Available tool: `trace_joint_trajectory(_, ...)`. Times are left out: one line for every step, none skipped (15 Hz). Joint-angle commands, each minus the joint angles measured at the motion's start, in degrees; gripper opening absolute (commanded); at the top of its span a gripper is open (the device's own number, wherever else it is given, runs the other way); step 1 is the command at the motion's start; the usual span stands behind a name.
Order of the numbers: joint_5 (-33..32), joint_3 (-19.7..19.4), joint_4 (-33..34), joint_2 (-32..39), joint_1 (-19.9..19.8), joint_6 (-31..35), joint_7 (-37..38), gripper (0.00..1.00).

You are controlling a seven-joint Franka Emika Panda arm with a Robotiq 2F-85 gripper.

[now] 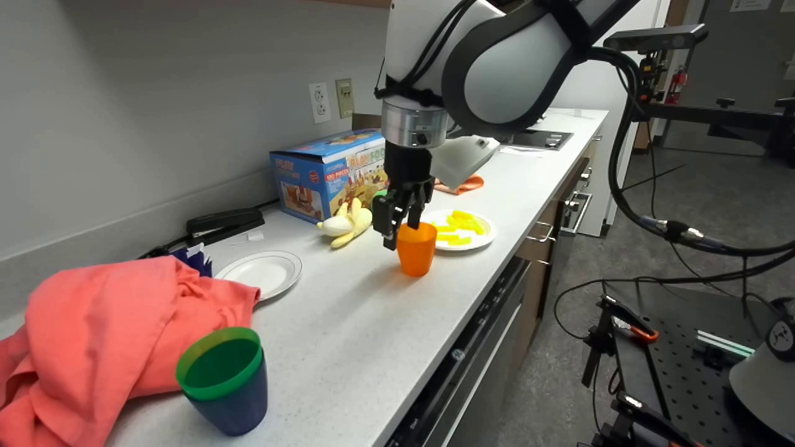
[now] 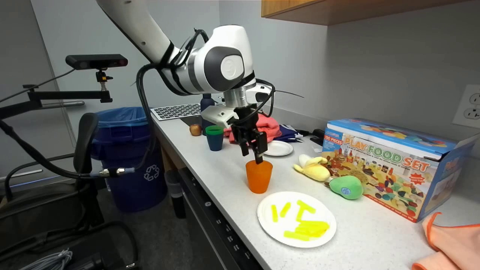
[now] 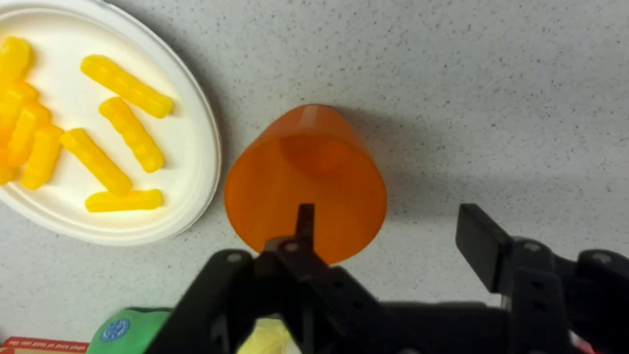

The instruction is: Transfer the chips onto the plate from the orange cup.

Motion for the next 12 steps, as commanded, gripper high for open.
trace_joint_trajectory(-0.61, 0.47, 0.09, -3.68, 0.78, -4.05, 0.85, 1.00)
trace_joint_trajectory(0.10, 0.72, 0.12, -4.57, 0.78, -5.13, 0.46, 1.00)
trace_joint_trajectory(0.81, 1.00, 0.18, -5.59, 0.77, -6.45, 0.18, 1.00)
trace_joint_trajectory(1.69, 1.31, 0.15, -6.91, 0.76, -7.82, -0.20, 1.00)
trace_joint_trajectory(2.57, 1.61, 0.21, -8.05, 0.74, -9.05, -0.78, 1.00)
trace_joint_trajectory(3.15, 1.91, 0.22, -9.28, 0.71, -10.29, -0.94, 1.00)
trace_joint_trajectory(3.81, 2.19, 0.22, -10.50, 0.70, -11.37, -1.23, 1.00)
trace_joint_trajectory(3.98, 2.47, 0.26, -11.61, 0.62, -12.54, -0.71, 1.00)
trace_joint_trajectory(3.54, 2.82, 0.10, -12.66, 0.33, -12.36, 1.96, 1.00)
trace_joint_trajectory(2.74, 2.74, 0.48, -9.78, -0.02, -10.45, 0.26, 1.00)
trace_joint_trajectory(2.83, 2.94, 0.48, -10.79, -0.08, -10.97, 0.74, 1.00)
trace_joint_trajectory(2.88, 3.06, 0.47, -11.45, -0.13, -11.24, 0.99, 1.00)
